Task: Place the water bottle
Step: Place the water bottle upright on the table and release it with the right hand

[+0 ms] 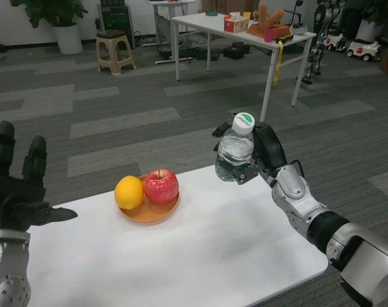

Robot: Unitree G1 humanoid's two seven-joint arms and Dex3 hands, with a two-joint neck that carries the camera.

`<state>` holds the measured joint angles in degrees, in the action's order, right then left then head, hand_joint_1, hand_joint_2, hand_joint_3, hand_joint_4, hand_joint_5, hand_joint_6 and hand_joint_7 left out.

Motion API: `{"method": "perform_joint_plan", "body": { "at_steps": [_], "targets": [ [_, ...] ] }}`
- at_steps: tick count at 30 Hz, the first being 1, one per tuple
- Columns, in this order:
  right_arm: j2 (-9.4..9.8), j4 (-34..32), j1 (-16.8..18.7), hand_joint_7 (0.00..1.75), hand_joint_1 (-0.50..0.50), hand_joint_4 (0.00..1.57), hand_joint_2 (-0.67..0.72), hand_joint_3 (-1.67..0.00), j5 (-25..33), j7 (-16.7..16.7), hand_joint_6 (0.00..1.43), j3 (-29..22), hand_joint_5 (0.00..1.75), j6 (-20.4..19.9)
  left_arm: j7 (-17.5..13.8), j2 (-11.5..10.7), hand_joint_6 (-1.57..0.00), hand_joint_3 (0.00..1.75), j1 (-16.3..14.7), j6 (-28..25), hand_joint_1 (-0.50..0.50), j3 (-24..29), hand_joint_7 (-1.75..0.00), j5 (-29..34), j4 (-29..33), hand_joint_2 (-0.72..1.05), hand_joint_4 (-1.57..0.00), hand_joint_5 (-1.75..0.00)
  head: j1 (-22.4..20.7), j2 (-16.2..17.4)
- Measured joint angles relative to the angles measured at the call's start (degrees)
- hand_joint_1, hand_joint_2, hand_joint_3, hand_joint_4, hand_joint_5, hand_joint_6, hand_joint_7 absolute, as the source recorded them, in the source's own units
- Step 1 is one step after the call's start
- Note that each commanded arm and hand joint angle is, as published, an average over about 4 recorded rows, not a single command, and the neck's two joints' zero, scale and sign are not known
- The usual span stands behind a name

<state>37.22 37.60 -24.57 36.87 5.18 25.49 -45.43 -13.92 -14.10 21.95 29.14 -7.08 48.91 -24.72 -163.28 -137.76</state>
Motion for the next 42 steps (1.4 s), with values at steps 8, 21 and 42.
{"method": "perform_joint_plan", "body": {
  "at_steps": [8, 21, 42],
  "targets": [
    [-1.81, 4.7, -0.3, 0.98, -0.29, 1.44, -0.54, -1.51, -0.3, -1.3, 1.28, 0.6, 1.07, 0.1, 0.0, 0.0, 0.00, 0.09, -0.1, 0.0, -0.50, -0.1, 0.00, 0.0, 0.3, -0.19, 0.00, -0.10, 1.0, 2.3],
    [-5.52, 12.1, -1.4, 1.03, -0.33, 1.53, -0.54, -1.51, -0.6, -1.9, 1.31, 2.2, 1.07, -0.2, 0.0, 0.0, 0.00, 0.09, -0.2, 0.0, -0.50, -0.1, 0.00, 0.0, 0.5, -0.19, 0.00, -0.10, 3.1, 6.5],
    [-10.39, 24.9, -4.2, 1.08, -0.33, 1.57, -0.48, -1.51, -0.8, -1.7, 1.34, 9.2, 1.07, -0.7, 0.0, 0.0, 0.00, 0.07, 0.0, 0.0, -0.50, -0.2, 0.00, 0.0, -0.1, -0.19, 0.00, -0.10, 3.7, 7.3]
  ]
}}
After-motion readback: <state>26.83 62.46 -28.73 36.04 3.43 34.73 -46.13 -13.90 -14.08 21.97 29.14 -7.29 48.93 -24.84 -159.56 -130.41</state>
